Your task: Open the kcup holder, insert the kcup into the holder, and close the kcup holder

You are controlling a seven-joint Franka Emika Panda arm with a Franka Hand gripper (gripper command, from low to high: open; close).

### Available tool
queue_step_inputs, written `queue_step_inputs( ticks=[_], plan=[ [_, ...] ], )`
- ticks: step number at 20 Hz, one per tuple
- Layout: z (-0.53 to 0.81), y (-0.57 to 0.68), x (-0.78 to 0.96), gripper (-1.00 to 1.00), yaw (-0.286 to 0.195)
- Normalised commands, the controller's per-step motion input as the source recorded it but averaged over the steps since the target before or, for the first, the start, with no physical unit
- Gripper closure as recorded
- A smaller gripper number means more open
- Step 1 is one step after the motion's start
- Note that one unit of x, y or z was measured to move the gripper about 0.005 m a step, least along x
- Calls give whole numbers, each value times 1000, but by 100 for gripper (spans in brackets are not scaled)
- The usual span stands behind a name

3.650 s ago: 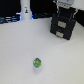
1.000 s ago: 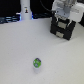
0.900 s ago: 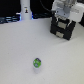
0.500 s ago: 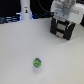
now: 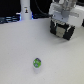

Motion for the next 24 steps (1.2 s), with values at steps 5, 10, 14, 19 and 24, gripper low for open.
queue_step_inputs(
  ticks=[5, 10, 14, 19, 24],
  plan=[
    [237, -268, 963, 100, -72],
    [232, -288, 956, 100, -77],
    [219, -301, 946, 100, -82],
    [212, -318, 939, 100, -82],
    [201, -332, 932, 100, -80]
  ],
)
